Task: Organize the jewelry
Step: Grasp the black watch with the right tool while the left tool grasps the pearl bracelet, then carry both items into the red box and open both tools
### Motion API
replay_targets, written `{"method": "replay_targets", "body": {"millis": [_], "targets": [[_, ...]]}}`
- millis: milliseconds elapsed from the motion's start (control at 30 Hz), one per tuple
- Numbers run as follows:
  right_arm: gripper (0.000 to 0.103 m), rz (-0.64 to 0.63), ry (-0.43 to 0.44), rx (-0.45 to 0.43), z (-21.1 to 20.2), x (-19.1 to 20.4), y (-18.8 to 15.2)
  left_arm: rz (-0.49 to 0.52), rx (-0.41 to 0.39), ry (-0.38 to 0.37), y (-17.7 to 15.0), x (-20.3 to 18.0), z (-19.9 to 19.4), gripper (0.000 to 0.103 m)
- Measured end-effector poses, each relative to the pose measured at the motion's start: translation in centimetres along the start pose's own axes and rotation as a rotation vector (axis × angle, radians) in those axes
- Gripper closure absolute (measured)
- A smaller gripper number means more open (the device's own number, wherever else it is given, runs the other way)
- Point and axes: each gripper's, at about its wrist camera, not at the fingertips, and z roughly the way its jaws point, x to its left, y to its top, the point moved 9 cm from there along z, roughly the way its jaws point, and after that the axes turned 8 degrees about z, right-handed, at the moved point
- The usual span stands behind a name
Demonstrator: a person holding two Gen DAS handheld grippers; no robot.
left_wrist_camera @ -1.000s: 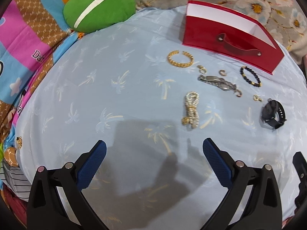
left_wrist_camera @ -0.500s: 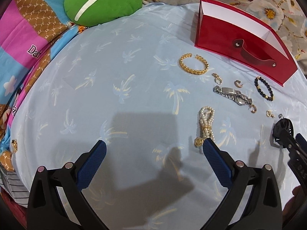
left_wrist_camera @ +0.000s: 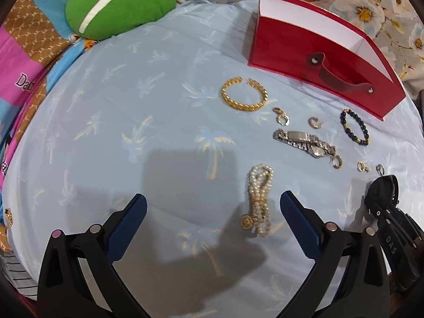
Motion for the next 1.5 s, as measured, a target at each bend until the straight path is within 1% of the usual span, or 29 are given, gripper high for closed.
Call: {"method": "replay_targets", "body": {"millis": [333,367,433,467,533,600,633,667,700,733,767,800,900,1033,1167,1333,1500], "targets": [[0.088,0.003,0.018,-0.020,-2.7,-0.7,-0.7,0.034,0.037,-0.050,-0.3,-3.1,2.1,0.005],[0.088,0.005,0.019,-0.021,-3.0,-0.8,-0.6,0.035,0.039,-0.049,-0.3,-3.2,2.2,0.006],[0.088,0.009,0.020,-0.024,-3.3,-1.0,-0.6,0.040,0.047,-0.048,-0.4,-3.6,2.6,0.014],[0.088,0.011,0.023,-0.026,-3.5,-1.1,-0.6,0.044,0.047,-0.040,-0.4,-3.6,2.7,0.015],[0.088,0.015,0.028,-0.028,-3.8,-1.2,-0.6,0.054,0.037,-0.026,-0.2,-3.6,2.8,0.023],[0.088,0.016,0.030,-0.034,-4.1,-1.3,-0.5,0.061,0.029,-0.026,0.0,-3.7,2.6,0.041],[0.087,0.016,0.032,-0.037,-4.2,-1.3,-0.4,0.063,0.028,-0.030,0.1,-3.8,2.5,0.044],[0.088,0.017,0.034,-0.040,-4.4,-1.3,-0.4,0.062,0.028,-0.040,0.1,-3.8,2.4,0.052],[0.088,0.016,0.035,-0.044,-4.5,-1.3,-0.3,0.061,0.027,-0.046,0.1,-3.8,2.2,0.064],[0.088,0.013,0.035,-0.047,-4.7,-1.3,-0.2,0.060,0.027,-0.056,0.1,-3.9,2.0,0.072],[0.087,0.011,0.035,-0.051,-4.8,-1.3,-0.2,0.058,0.031,-0.064,0.1,-3.9,2.0,0.083],[0.088,0.011,0.037,-0.054,-5.0,-1.2,-0.1,0.052,0.034,-0.075,0.0,-3.9,1.8,0.087],[0.088,0.010,0.046,-0.059,-5.4,-1.1,-0.1,0.044,0.019,-0.100,0.1,-3.8,1.0,0.088],[0.087,0.005,0.062,-0.073,-6.4,-0.8,0.1,0.048,-0.038,-0.111,0.7,-3.9,-1.1,0.089],[0.088,0.002,0.083,-0.100,-7.8,-0.4,0.6,0.039,-0.098,-0.145,1.7,-3.8,-3.9,0.089],[0.088,-0.002,0.112,-0.152,-10.1,-0.1,2.2,0.038,-0.179,-0.175,3.8,-3.9,-7.2,0.089],[0.088,-0.015,0.144,-0.221,-12.4,0.3,5.2,0.042,-0.260,-0.186,7.3,-4.4,-9.8,0.089]]}}
